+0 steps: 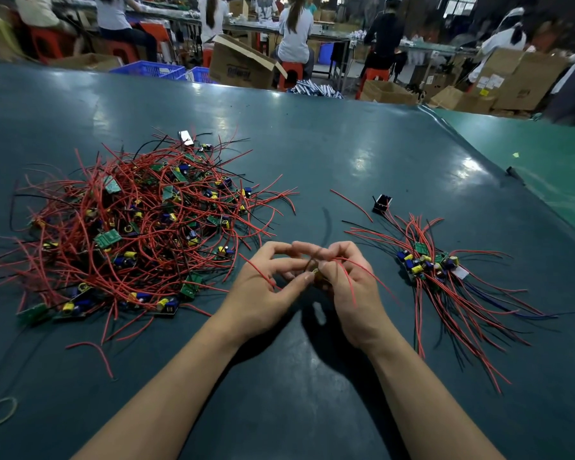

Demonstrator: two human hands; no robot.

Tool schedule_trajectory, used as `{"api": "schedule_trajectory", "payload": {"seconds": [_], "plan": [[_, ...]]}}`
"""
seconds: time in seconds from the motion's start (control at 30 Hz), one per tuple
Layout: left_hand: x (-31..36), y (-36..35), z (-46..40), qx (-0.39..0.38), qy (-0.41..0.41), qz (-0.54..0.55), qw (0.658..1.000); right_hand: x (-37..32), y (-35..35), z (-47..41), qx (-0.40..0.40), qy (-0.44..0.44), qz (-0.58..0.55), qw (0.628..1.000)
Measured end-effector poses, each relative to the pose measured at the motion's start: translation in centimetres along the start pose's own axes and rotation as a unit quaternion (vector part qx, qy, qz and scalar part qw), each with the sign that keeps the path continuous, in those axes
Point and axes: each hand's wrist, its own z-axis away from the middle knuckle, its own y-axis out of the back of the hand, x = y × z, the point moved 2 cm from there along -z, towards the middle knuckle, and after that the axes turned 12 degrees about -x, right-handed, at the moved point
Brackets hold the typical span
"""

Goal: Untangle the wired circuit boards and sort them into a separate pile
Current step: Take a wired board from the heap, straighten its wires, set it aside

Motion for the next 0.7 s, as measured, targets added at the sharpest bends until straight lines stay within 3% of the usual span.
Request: {"api": "schedule_trajectory", "payload": {"seconds": [0.13,0.23,0.37,0.5,0.6,0.7], "plan": [[0.3,0.2,0.1,0.045,-0.021,0.005,0.999,0.0,-0.4,-0.1,0.001,-0.005,-0.069,0.998],[0.3,0.2,0.0,0.089,-0.030,0.028,0.995,0.2,0.2,-0.4,0.058,-0.014,-0.011,0.998],[0.1,0.3,0.0,0.144,0.001,0.119,0.982,0.2,0.6,-0.3,0.095,-0.048,0.020,0.994],[0.1,1.0,-0.2,0.193,0.027,0.225,0.955,-0.4,0.7,-0.2,0.099,-0.077,-0.027,0.992],[0.4,1.3,-0.1,0.183,0.027,0.246,0.951,-0.6,0.9,-0.2,0.123,-0.090,-0.077,0.985],[0.6,0.9,0.1,0.112,0.022,0.246,0.962,-0.7,0.9,-0.1,0.120,-0.088,-0.090,0.985]]}}
